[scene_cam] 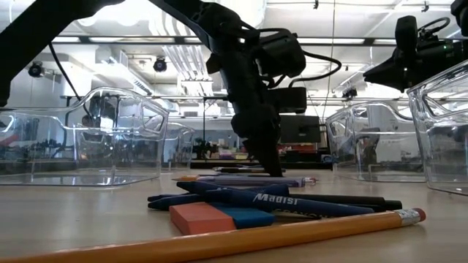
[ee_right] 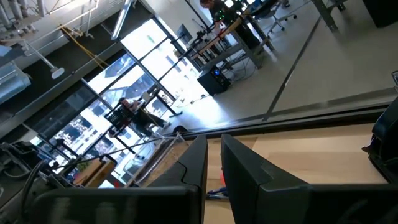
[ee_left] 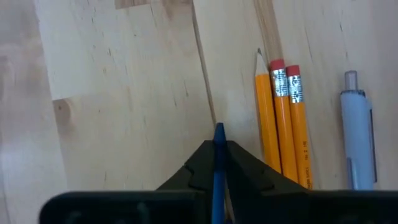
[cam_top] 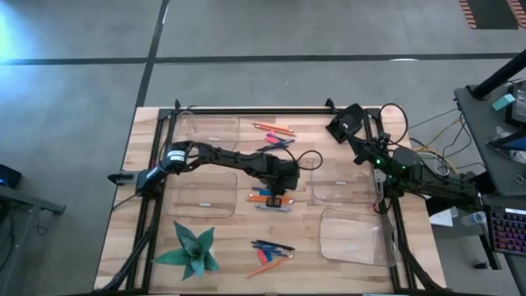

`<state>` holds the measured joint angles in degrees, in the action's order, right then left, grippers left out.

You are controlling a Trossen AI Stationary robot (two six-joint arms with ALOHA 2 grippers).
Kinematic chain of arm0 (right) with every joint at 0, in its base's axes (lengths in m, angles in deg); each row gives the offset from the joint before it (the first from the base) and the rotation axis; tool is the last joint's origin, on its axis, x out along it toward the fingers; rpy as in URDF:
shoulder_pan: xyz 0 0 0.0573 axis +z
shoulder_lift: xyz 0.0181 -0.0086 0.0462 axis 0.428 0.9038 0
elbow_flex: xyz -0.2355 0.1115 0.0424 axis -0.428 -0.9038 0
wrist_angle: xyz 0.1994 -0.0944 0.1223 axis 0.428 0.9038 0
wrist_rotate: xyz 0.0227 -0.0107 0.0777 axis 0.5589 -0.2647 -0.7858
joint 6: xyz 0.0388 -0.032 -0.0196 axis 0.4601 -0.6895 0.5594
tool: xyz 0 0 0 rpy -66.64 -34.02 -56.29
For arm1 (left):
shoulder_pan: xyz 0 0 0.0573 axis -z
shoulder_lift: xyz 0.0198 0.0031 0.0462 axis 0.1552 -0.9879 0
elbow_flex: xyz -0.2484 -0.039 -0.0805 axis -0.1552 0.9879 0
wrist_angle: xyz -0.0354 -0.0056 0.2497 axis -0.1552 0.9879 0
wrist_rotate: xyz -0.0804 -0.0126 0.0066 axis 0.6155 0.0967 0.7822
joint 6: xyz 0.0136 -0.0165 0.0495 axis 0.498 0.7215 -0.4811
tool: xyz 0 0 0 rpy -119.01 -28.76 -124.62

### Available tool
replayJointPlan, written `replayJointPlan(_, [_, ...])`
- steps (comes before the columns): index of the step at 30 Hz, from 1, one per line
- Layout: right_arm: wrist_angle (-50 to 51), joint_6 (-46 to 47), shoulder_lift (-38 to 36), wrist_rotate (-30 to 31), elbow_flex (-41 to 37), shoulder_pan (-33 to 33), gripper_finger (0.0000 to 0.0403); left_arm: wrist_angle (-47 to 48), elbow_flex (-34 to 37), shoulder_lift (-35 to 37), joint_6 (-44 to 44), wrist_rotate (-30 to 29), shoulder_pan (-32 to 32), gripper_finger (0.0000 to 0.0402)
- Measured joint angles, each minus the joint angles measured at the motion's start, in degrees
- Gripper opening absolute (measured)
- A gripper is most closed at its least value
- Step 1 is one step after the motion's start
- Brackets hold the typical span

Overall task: Sort crayons/erasers/pens/pencils in bins
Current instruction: Put the blue crayon into the middle left transparent bin

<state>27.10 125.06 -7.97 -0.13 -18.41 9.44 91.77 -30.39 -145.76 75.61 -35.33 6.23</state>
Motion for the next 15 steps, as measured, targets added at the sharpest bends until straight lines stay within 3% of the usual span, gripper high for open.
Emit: replayJointPlan(15, [0.0, 0.0, 0.0, 0.0, 0.0, 0.0, 0.0038, 0.5, -1.0, 3.8, 1.8, -0.2, -0.1, 0.0002])
